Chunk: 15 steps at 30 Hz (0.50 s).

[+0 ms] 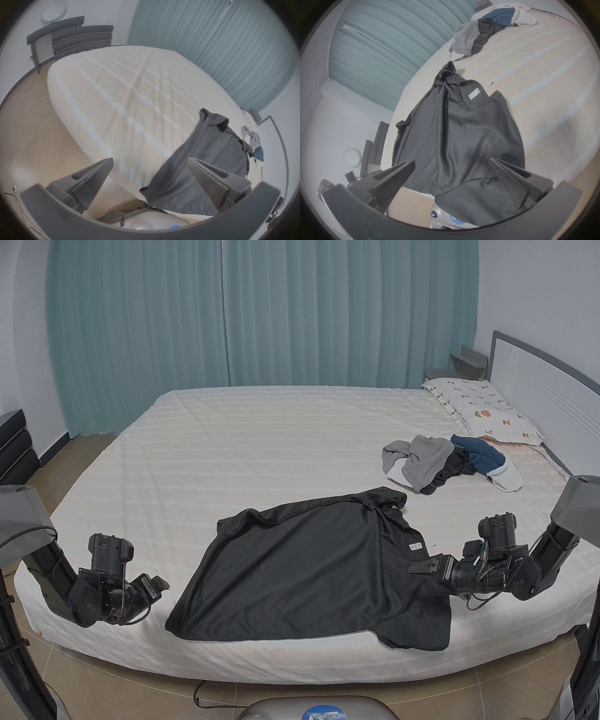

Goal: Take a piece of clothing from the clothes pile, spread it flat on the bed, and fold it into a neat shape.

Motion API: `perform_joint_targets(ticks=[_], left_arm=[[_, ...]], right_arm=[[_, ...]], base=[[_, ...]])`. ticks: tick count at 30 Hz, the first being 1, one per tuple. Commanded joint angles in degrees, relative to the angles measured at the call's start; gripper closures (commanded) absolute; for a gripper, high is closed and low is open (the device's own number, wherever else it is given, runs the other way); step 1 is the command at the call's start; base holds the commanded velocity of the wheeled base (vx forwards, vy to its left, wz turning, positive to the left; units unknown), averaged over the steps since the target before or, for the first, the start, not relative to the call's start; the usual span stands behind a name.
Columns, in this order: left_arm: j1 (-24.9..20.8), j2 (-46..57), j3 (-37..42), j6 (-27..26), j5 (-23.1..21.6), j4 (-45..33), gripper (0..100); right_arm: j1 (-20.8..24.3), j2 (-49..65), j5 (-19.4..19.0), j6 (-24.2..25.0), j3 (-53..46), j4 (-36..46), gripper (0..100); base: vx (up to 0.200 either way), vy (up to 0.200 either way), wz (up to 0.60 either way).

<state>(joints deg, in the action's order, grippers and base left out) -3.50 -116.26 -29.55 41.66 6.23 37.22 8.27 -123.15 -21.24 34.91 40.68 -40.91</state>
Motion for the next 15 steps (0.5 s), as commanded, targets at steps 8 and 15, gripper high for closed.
perform_joint_targets(ticks=[8, 15], left_arm=[[-2.92, -0.02, -2.18, 4.58, -0.69, -0.04, 0], [-5.64, -0.72, -5.52, 6.07, -0.69, -0.22, 0]], right_arm=[[0.00, -0.42, 0.05, 2.18, 1.42, -0.05, 0], [0.52, -0.60, -0.03, 2.53, 1.07, -0.05, 0]], base=[[0.200, 0.000, 0.00], [0.029, 0.000, 0.00]])
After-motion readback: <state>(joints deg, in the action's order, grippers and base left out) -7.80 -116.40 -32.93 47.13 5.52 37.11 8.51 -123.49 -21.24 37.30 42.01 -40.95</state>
